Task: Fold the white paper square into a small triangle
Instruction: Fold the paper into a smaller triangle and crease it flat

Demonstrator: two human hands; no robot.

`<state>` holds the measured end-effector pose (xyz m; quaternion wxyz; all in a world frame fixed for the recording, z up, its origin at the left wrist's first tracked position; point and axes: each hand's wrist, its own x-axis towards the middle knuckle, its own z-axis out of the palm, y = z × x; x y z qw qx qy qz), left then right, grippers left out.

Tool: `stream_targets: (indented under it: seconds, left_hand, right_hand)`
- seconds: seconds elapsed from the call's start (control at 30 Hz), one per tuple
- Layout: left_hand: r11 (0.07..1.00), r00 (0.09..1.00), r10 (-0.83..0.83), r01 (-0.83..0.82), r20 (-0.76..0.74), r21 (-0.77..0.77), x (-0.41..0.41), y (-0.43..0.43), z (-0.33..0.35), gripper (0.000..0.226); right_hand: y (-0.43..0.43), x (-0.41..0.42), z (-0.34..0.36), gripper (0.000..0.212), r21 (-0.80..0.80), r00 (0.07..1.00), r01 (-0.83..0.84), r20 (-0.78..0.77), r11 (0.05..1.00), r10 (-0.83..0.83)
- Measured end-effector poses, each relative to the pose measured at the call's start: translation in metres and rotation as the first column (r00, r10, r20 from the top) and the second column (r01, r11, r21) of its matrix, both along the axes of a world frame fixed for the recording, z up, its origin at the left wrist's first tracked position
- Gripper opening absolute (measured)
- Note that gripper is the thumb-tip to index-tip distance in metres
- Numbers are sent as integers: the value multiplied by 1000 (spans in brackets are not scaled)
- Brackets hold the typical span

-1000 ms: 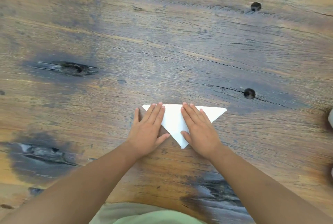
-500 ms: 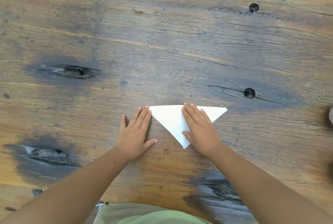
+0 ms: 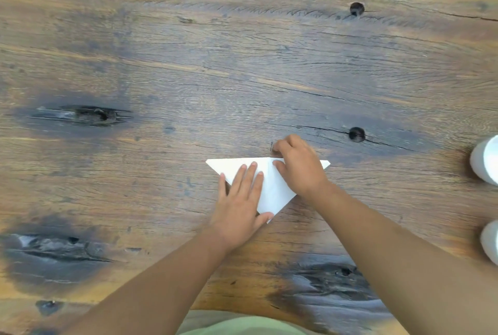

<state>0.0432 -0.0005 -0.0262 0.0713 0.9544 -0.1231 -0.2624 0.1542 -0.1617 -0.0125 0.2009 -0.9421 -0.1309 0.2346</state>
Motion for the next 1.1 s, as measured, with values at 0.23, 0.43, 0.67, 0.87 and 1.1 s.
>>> stream_targets:
  seconds: [0.23, 0.43, 0.67, 0.87, 1.1]
  left_hand:
    - [999, 999, 41, -40, -32, 24, -12, -9, -10, 89]
    - [1000, 999, 4, -4, -34, 28, -11, -4, -9, 90]
    - [999, 1000, -5, 6, -31, 35, -9, -3, -6, 92]
    - [951, 977, 208, -192, 43, -244, 5, -6, 9, 74]
    - [687, 857, 515, -429, -24, -587, 35, -12, 28, 62]
  right_hand:
    - [15, 25, 3, 20, -136, 983, -152, -125, 979, 135]
    - [20, 22, 1, 18, -149, 987, -119, -130, 982, 100]
    - [24, 21, 2, 9, -128, 990, -71, -129, 989, 55]
    - [13, 27, 16, 11, 46, 966, -43, -254, 998, 54]
    - [8, 26, 36, 22, 227, 965, 49, -262, 973, 12]
